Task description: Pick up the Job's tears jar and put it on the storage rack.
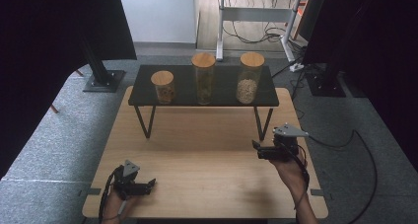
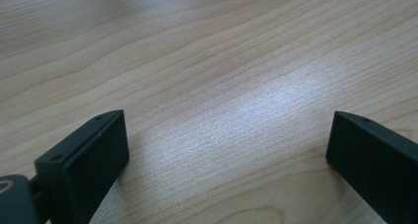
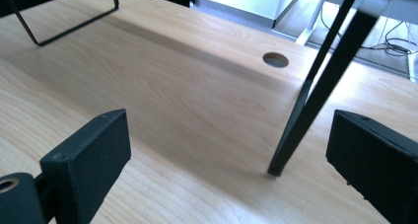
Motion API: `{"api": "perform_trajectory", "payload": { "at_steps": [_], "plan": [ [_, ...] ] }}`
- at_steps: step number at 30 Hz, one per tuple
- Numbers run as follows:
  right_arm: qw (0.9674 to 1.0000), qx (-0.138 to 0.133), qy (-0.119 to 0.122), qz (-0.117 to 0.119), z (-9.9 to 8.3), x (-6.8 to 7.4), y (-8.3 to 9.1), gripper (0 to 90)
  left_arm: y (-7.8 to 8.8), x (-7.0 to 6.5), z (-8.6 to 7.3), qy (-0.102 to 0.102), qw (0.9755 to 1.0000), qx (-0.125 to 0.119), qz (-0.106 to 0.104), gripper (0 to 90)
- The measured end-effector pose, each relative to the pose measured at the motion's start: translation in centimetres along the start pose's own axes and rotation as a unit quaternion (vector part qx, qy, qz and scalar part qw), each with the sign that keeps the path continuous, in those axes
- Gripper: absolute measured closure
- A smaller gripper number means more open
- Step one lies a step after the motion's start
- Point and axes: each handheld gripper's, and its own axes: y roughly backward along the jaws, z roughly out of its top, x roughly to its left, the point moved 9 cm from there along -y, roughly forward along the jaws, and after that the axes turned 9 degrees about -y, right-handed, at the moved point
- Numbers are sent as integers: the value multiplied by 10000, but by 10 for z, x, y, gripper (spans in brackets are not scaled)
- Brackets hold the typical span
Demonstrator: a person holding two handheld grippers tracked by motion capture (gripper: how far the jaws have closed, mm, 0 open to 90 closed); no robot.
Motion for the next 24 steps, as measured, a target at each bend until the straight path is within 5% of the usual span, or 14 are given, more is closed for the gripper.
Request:
{"api": "perform_trajectory", "payload": {
  "at_steps": [24],
  "plan": [
    [9995, 205, 87, -237, -64, -16, -13, 34, 0, 0, 0, 7, 10000, -1, 0, 22]
  ]
}}
